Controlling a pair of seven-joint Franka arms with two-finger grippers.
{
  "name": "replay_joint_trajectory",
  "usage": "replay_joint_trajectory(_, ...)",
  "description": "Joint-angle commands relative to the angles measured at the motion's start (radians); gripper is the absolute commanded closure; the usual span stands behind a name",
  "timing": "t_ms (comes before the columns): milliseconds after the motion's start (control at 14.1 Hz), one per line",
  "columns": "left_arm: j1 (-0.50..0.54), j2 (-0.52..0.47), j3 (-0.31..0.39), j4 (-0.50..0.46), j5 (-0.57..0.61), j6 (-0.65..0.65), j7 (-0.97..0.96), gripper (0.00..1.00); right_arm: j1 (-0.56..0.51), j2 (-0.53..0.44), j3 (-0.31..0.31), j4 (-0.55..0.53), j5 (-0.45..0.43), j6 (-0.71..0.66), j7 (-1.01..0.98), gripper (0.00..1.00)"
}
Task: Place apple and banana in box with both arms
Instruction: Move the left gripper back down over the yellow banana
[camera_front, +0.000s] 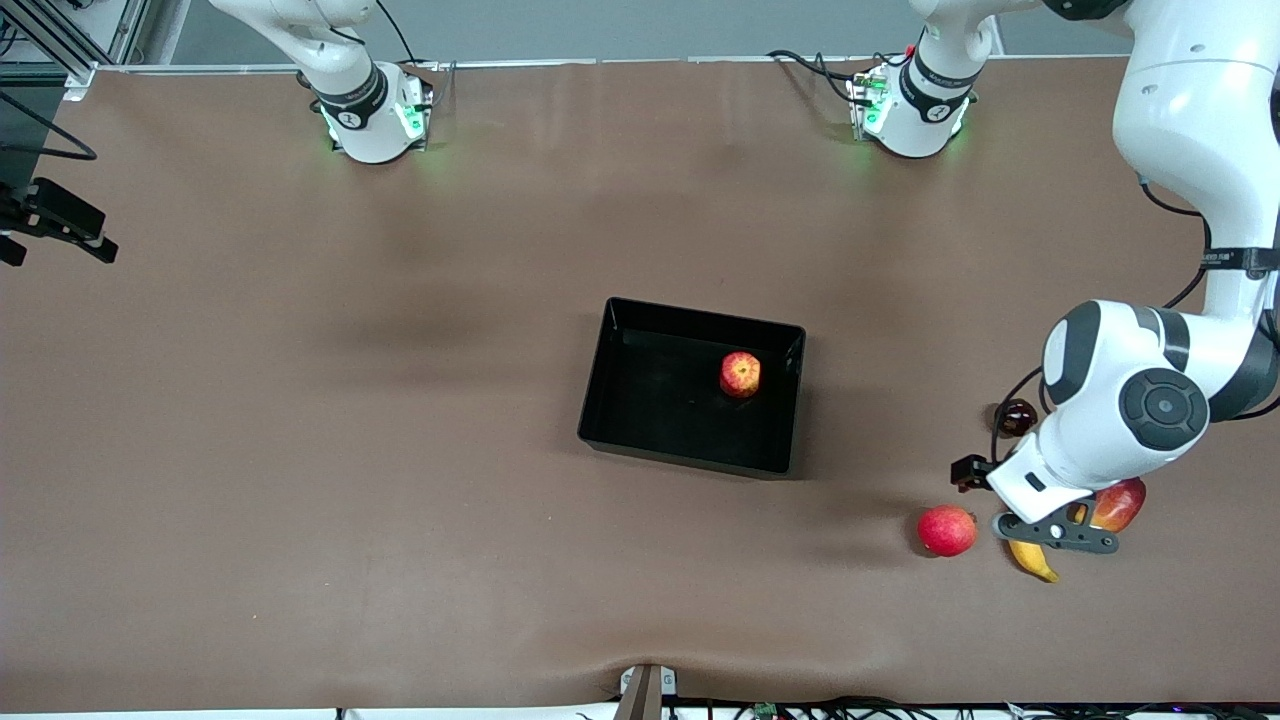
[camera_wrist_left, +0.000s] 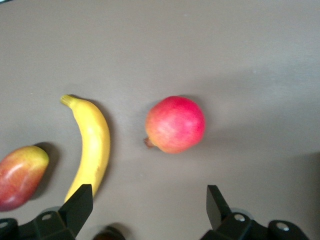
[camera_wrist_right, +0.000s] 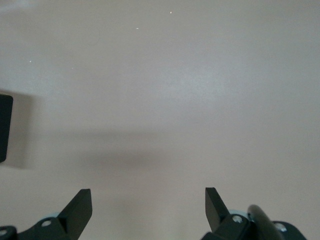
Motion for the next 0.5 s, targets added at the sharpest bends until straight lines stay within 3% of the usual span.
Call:
replay_joint_trajectory(0, -0.007, 0.021, 0.062, 0.008, -0.003, 0.062, 0.096, 0.00, -0.045, 0.018, 0.004, 0.023, -0.001, -0.016, -0.013, 0.00)
replay_joint_trajectory(427, 0.007, 0.122, 0.105, 0.008, -0.002, 0.186, 0.188, 0.00, -0.050, 0.019, 0.005, 0.023, 0.001, -0.017, -0.010, 0.00)
